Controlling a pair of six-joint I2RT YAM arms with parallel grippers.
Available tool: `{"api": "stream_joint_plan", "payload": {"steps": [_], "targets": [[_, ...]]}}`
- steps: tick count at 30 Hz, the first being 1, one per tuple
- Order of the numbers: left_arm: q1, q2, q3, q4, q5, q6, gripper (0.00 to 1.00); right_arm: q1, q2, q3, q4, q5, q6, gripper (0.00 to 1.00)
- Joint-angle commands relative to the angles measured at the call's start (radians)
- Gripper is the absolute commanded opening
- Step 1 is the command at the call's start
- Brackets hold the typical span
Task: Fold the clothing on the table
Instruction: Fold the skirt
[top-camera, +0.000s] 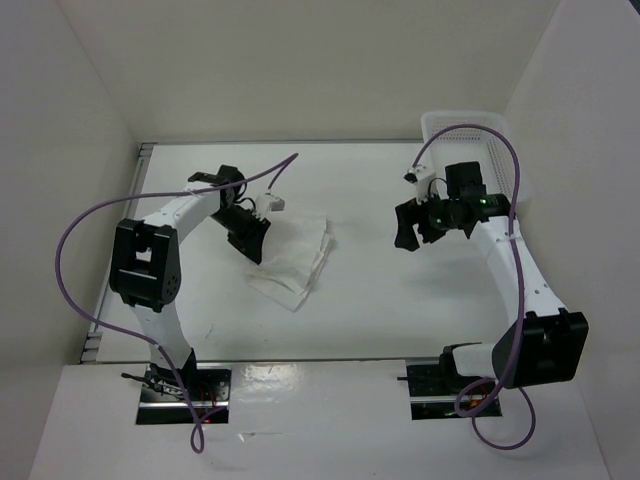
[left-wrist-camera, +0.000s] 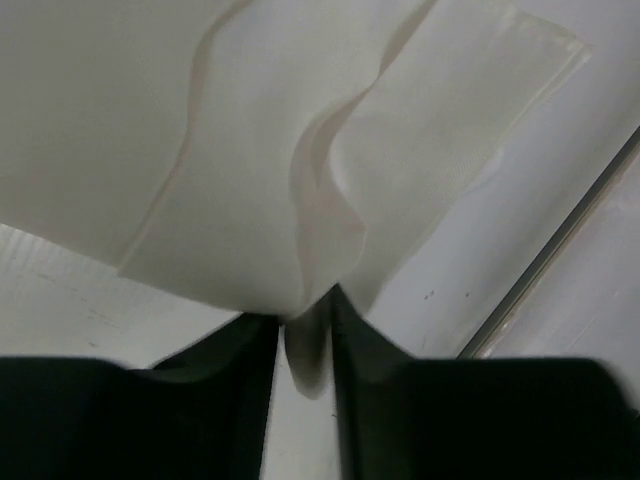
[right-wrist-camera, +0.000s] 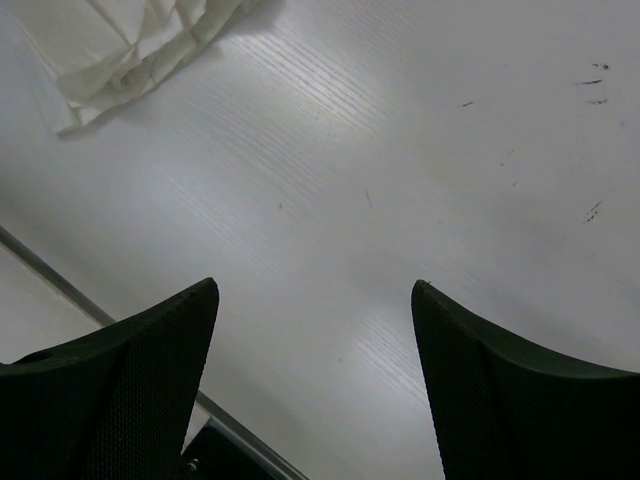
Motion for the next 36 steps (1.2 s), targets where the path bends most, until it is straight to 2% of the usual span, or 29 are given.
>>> {"api": "stream_joint_plan", "payload": {"steps": [1, 2, 3, 4, 5, 7, 9, 13, 16, 19, 20, 21, 24, 29, 32, 36], "targets": [[-0.005, -0.049, -0.043, 0.014, -0.013, -0.025, 0.39, -0.007, -0.029, -0.007, 0.043, -0.021, 0.005, 0.82], [-0.005, -0.061, -0.043, 0.014, -0.024, -0.034, 0.43, -0.007, -0.016, 0.016, 0.026, -0.031, -0.004, 0.82], [0.006, -0.07, -0.055, 0.023, -0.033, -0.034, 0.51, -0.007, -0.016, 0.028, 0.014, -0.052, -0.004, 0.82], [0.023, -0.08, -0.069, 0.023, -0.042, -0.034, 0.56, 0.032, 0.009, 0.062, -0.014, -0.052, -0.015, 0.82], [0.034, -0.08, -0.069, 0.023, -0.053, -0.034, 0.57, 0.06, 0.02, 0.077, -0.026, -0.061, -0.015, 0.82], [0.069, -0.092, -0.092, 0.023, -0.053, -0.045, 0.67, 0.117, 0.043, 0.116, -0.035, -0.032, -0.015, 0.82], [0.096, -0.115, -0.108, 0.033, -0.053, -0.057, 0.71, 0.186, 0.08, 0.125, -0.035, 0.003, -0.015, 0.82], [0.202, -0.193, -0.132, 0.042, 0.051, -0.097, 0.73, 0.33, 0.172, 0.186, -0.017, 0.061, -0.015, 0.81], [0.329, -0.261, -0.132, 0.016, 0.137, -0.097, 0.76, 0.411, 0.247, 0.234, -0.008, 0.072, -0.015, 0.8], [0.454, -0.349, -0.169, 0.016, 0.244, -0.121, 0.81, 0.552, 0.315, 0.277, 0.006, 0.182, 0.005, 0.78], [0.49, -0.397, -0.178, 0.016, 0.257, -0.121, 0.89, 0.587, 0.335, 0.295, 0.018, 0.21, 0.005, 0.78], [0.501, -0.42, -0.178, 0.026, 0.257, -0.121, 0.91, 0.653, 0.374, 0.304, 0.018, 0.238, 0.015, 0.78], [0.537, -0.494, -0.223, 0.049, 0.22, -0.146, 0.95, 0.742, 0.456, 0.358, 0.049, 0.296, 0.026, 0.78], [0.655, -0.584, -0.263, 0.068, 0.22, -0.155, 0.98, 0.812, 0.553, 0.459, 0.122, 0.383, 0.036, 0.78], [0.731, -0.635, -0.272, 0.101, 0.22, -0.189, 1.0, 0.812, 0.593, 0.528, 0.168, 0.419, 0.046, 0.78], [0.794, -0.687, -0.309, 0.175, 0.136, -0.285, 1.0, 0.812, 0.634, 0.605, 0.251, 0.567, 0.072, 0.83]]}}
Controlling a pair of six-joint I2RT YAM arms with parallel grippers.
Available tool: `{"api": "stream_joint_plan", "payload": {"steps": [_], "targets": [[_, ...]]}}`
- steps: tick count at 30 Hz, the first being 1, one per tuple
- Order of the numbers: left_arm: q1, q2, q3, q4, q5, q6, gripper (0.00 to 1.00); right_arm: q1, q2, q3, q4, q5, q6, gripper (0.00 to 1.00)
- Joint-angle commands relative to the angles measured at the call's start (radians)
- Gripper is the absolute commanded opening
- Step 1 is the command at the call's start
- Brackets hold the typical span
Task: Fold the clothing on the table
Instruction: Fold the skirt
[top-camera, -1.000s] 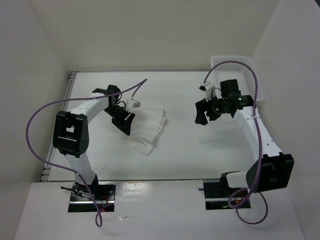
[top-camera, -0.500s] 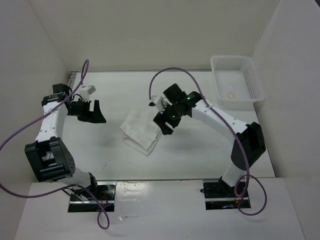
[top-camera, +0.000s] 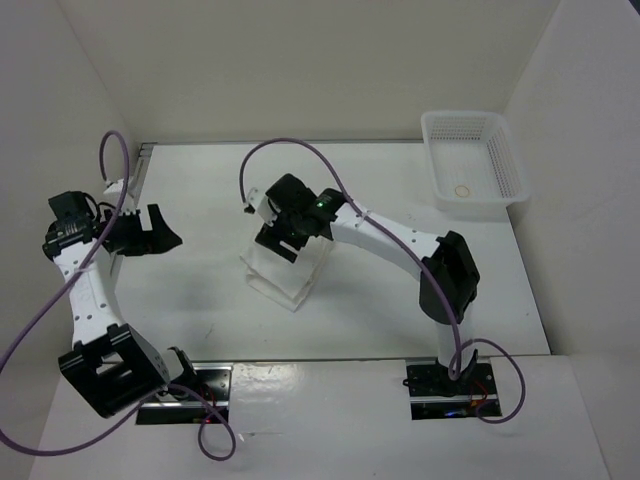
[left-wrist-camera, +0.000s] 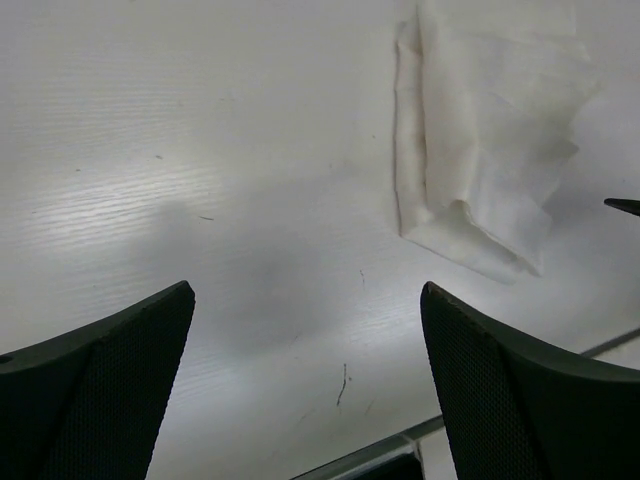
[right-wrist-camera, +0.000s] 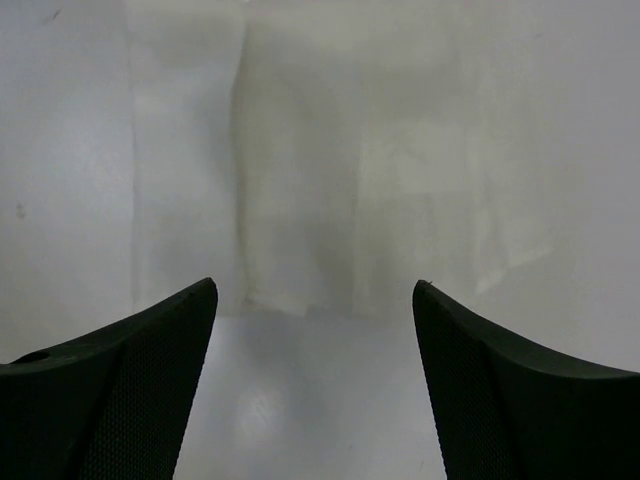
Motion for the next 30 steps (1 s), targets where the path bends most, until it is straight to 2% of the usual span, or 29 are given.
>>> {"api": "stream_joint_plan", "payload": {"steps": [1, 4, 8, 17, 22, 30], "targets": [[0.053, -0.069, -0.021, 0.088, -0.048, -0.093, 1.0, -0.003, 0.033, 0.117, 0.146, 0.172, 0.032, 0.84], [0.103, -0.105, -0.05, 0.134, -0.12, -0.141, 1.0, 0.007, 0.118, 0.224, 0.128, 0.243, 0.041, 0.86], [0.156, -0.173, -0.09, 0.165, -0.163, -0.156, 1.0, 0.046, 0.224, 0.275, 0.116, 0.345, 0.021, 0.87], [0.228, -0.219, -0.117, 0.188, -0.219, -0.179, 1.0, 0.076, 0.349, 0.329, 0.13, 0.283, 0.021, 0.87], [0.239, -0.207, -0.117, 0.188, -0.219, -0.179, 1.0, 0.098, 0.383, 0.251, 0.169, 0.25, 0.021, 0.87], [0.239, -0.207, -0.127, 0.197, -0.209, -0.179, 1.0, 0.226, 0.435, 0.098, 0.226, 0.286, 0.001, 0.87]]}}
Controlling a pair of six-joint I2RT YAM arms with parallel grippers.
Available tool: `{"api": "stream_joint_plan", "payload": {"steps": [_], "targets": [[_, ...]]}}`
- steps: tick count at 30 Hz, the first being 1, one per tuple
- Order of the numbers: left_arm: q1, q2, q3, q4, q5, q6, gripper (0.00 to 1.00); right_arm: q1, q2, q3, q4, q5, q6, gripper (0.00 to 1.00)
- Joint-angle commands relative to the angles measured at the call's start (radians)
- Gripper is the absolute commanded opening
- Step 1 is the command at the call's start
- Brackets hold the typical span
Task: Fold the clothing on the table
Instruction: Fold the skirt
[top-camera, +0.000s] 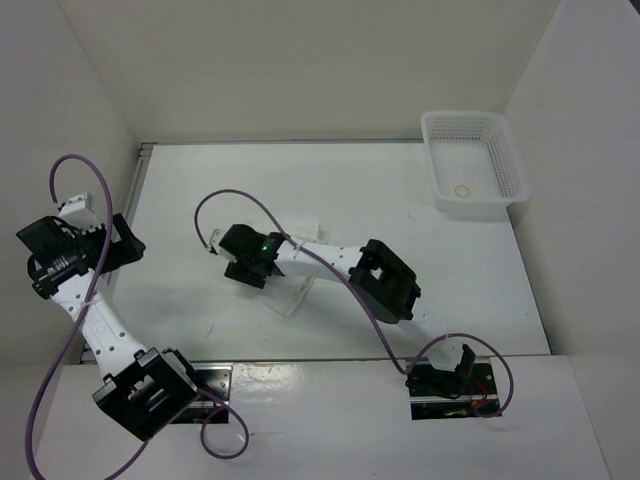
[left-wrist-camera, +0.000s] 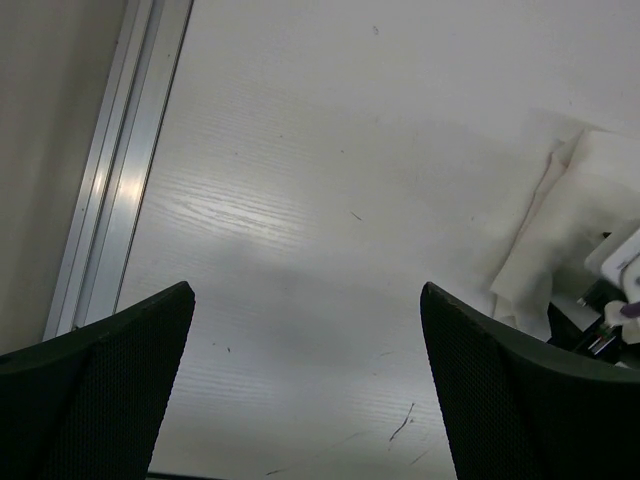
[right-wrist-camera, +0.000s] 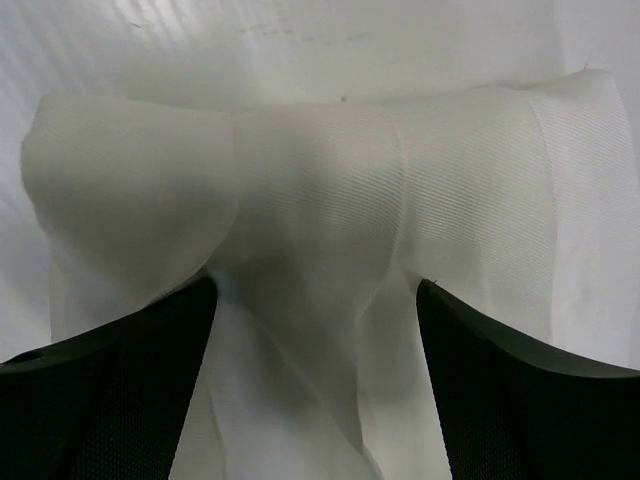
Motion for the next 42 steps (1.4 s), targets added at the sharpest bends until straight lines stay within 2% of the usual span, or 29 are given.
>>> {"api": "stream_joint_plan", "payload": {"steps": [1, 5, 9, 14, 16, 17, 18, 21, 22, 23, 24, 25, 28, 31, 34, 38, 42], "targets": [[0.008, 0.0, -0.001, 0.027, 0.012, -0.022, 1.0, 0.068, 0.043, -0.077, 0.029, -0.016, 0.001, 0.87], [0.008, 0.0, -0.001, 0.027, 0.012, -0.022, 1.0, 0.077, 0.031, -0.09, 0.029, -0.007, 0.001, 0.87], [0.008, 0.0, -0.001, 0.027, 0.032, -0.013, 1.0, 0.067, -0.056, -0.05, -0.002, 0.055, -0.01, 0.87], [0.008, -0.035, -0.01, 0.027, 0.076, 0.016, 1.0, -0.059, -0.329, 0.094, -0.089, 0.055, -0.01, 0.88], [0.02, -0.049, -0.02, 0.027, 0.102, 0.041, 1.0, -0.154, -0.494, 0.094, -0.099, 0.038, -0.01, 0.95], [0.02, -0.067, -0.02, 0.027, 0.102, 0.041, 1.0, -0.194, -0.556, 0.053, -0.082, 0.038, -0.001, 0.99], [0.02, -0.067, -0.029, 0.039, 0.102, 0.041, 1.0, -0.293, -0.675, 0.024, -0.056, 0.027, -0.001, 0.99], [0.045, -0.089, -0.038, 0.048, 0.102, 0.032, 1.0, -0.488, -0.821, -0.15, -0.013, -0.007, 0.039, 0.99], [0.045, -0.089, -0.038, 0.057, 0.102, 0.032, 1.0, -0.623, -0.934, -0.225, 0.015, -0.023, 0.051, 0.99], [0.045, -0.089, -0.038, 0.057, 0.089, 0.02, 1.0, -0.692, -0.994, -0.381, 0.042, -0.057, 0.065, 0.99], [0.045, -0.089, -0.047, 0.068, 0.076, 0.011, 1.0, -0.757, -1.051, -0.455, 0.096, -0.068, 0.12, 0.99], [0.055, -0.074, -0.047, 0.068, 0.076, 0.01, 1.0, -0.874, -1.16, -0.525, 0.116, -0.082, 0.145, 0.99], [0.075, -0.051, -0.047, 0.082, 0.085, -0.01, 1.0, -1.068, -1.33, -0.807, 0.168, -0.172, 0.228, 0.99], [0.094, -0.04, -0.067, 0.103, 0.142, 0.016, 1.0, -1.183, -1.415, -0.936, 0.178, -0.255, 0.255, 0.99], [0.094, -0.087, -0.099, 0.149, 0.142, 0.007, 1.0, -1.318, -1.492, -0.941, 0.141, -0.309, 0.243, 0.99], [0.094, -0.194, -0.161, 0.192, 0.179, 0.007, 1.0, -1.365, -1.526, -0.961, 0.141, -0.343, 0.217, 0.99], [0.094, -0.367, -0.199, 0.229, 0.135, -0.025, 1.0, -1.374, -1.546, -0.985, 0.162, -0.211, 0.239, 0.99]]}}
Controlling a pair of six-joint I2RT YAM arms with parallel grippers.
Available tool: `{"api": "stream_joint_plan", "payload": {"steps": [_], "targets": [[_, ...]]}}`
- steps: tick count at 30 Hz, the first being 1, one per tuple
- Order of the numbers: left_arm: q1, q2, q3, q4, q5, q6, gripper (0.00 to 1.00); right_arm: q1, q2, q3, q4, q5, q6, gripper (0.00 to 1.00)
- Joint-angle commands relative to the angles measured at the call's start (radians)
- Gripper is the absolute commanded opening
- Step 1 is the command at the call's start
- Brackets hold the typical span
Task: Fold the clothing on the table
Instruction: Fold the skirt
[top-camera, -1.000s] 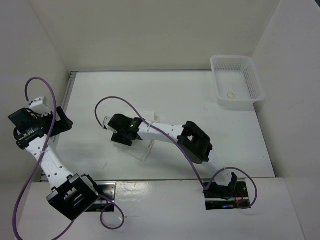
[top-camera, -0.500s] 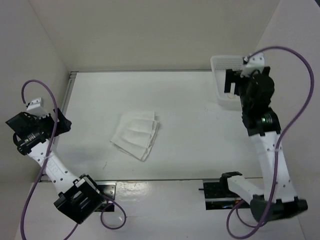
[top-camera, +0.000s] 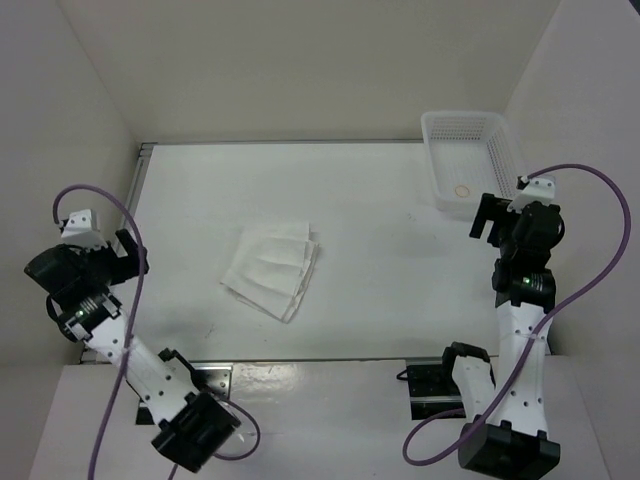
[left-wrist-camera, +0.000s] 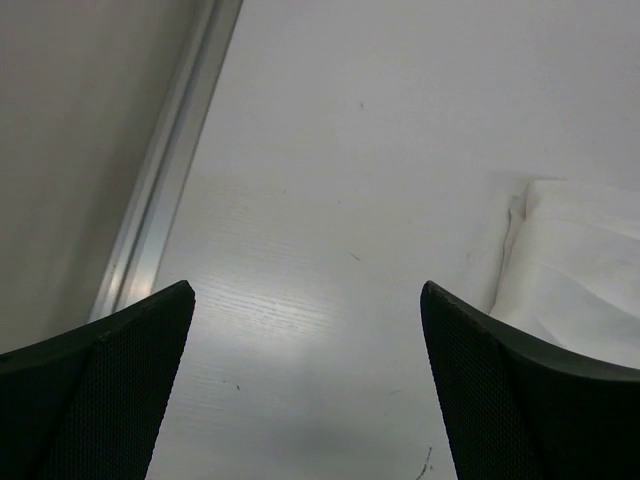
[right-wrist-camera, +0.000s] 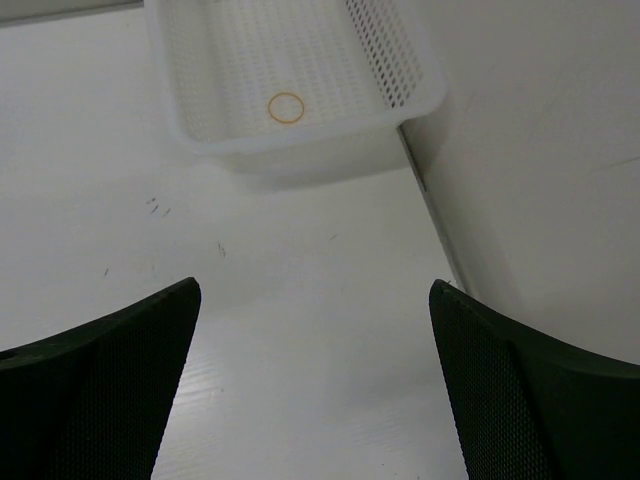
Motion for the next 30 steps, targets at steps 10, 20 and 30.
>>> {"api": "stream_joint_plan", "payload": {"steps": [10, 20, 30], "targets": [[0.005, -0.172, -0.03, 0.097, -0.023, -0.046, 1.0, -0.011, -0.051, -0.006, 0.06, 0.057, 0.017, 0.99], [0.005, -0.163, -0.03, 0.097, -0.014, -0.046, 1.0, -0.011, -0.03, -0.006, 0.07, 0.058, 0.017, 0.99], [0.005, -0.174, -0.03, 0.097, -0.014, -0.046, 1.0, -0.011, -0.03, -0.006, 0.07, 0.029, -0.003, 0.99]]}}
